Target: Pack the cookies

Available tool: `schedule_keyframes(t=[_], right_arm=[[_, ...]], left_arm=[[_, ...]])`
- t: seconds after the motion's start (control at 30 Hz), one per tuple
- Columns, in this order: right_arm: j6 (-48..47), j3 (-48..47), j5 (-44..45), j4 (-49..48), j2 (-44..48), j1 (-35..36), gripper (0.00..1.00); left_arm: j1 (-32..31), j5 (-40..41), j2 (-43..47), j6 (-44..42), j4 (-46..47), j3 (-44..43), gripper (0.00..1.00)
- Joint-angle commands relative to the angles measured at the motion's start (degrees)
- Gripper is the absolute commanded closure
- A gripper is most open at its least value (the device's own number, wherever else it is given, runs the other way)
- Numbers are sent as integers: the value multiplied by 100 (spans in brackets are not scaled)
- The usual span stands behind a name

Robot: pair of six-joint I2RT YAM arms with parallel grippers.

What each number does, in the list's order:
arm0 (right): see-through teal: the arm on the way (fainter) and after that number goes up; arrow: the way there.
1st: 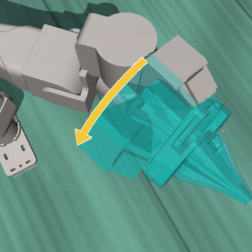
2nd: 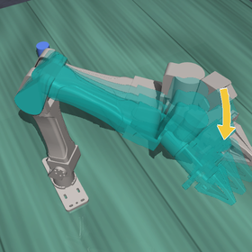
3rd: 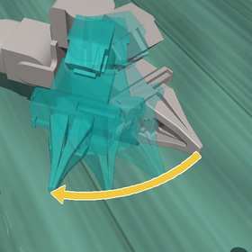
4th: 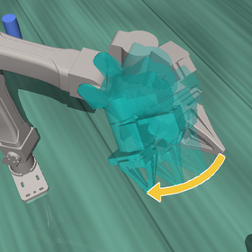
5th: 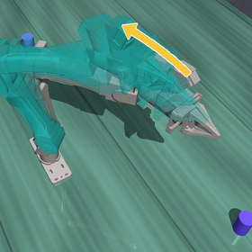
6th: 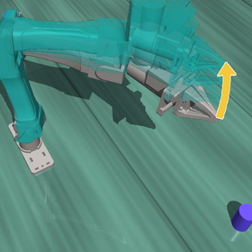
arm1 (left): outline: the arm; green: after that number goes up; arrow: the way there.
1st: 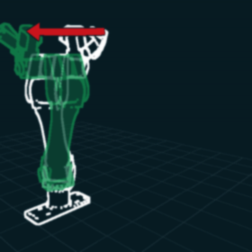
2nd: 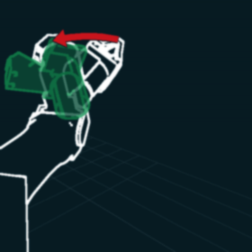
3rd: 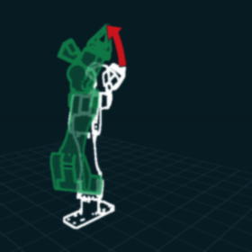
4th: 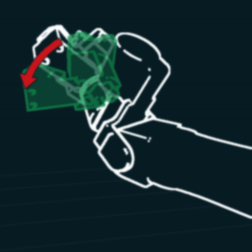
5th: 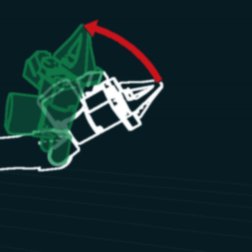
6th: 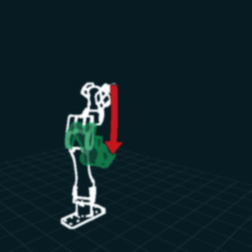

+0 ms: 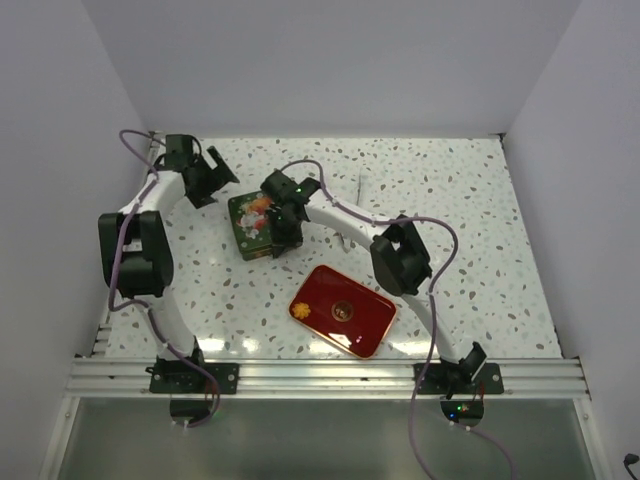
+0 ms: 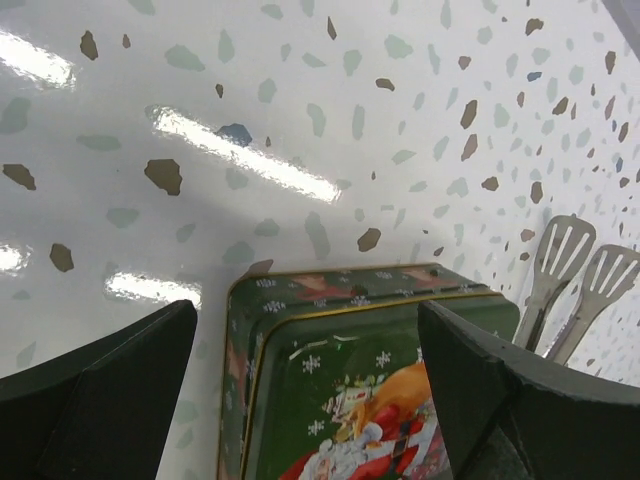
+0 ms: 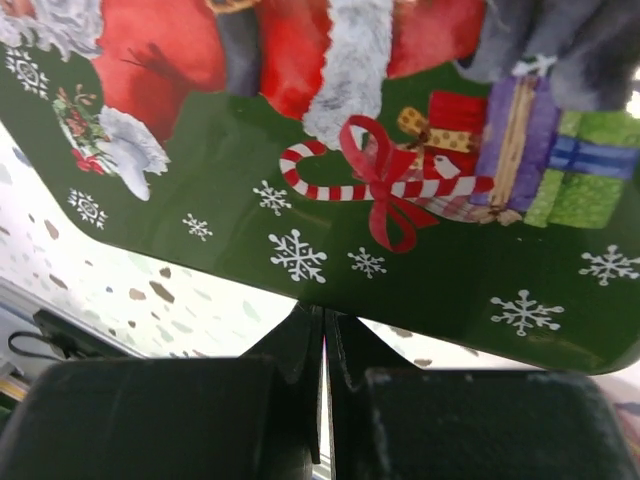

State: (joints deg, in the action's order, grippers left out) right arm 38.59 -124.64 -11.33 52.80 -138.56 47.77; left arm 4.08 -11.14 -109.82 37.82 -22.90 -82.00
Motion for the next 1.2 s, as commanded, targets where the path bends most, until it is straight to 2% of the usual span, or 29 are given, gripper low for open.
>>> schedule_keyframes(t=[0.0, 0.27, 0.33, 0.37, 0.4, 0.5, 0.57, 0.67, 0.73, 0.77, 0.87, 1.0, 1.17], right_arm=[[96, -412, 272, 12, -66, -206, 100], [167, -421, 175, -120, -92, -312, 100], [184, -421, 140, -112, -110, -321, 100], [184, -430, 140, -120, -136, -321, 100], [184, -438, 131, -120, -153, -321, 100], [202, -578, 96, -77, -250, -365, 100], [202, -658, 79, -41, -303, -382, 100], [254, -763, 44, -24, -373, -426, 100], [281, -799, 26, -6, -400, -435, 100], [272, -799, 26, 3, -408, -444, 100], [298, -807, 8, 3, -417, -461, 100], [325, -746, -9, 3, -426, -470, 100], [342, -676, 8, -24, -373, -514, 100]], left_arm=[[23, 173, 706, -293, -93, -37, 2], [14, -239, 1551, -293, 802, 1053, 8], [6, -537, 1657, -328, 997, 1142, 22], [-12, -626, 1683, -363, 1163, 1194, 32], [-47, -705, 1683, -372, 1234, 1212, 48], [-143, -907, 1631, -425, 1559, 1300, 75], [-214, -960, 1561, -434, 1717, 1283, 83], [-328, -996, 1263, -451, 1815, 1187, 87], [-355, -672, 1034, -486, 1658, 1020, 90], [-364, -410, 911, -478, 1169, 932, 93], [-364, 357, 419, -311, 657, 852, 95], [-364, 402, -39, -153, 514, 694, 96], [-355, 393, 66, -161, 620, 466, 95]])
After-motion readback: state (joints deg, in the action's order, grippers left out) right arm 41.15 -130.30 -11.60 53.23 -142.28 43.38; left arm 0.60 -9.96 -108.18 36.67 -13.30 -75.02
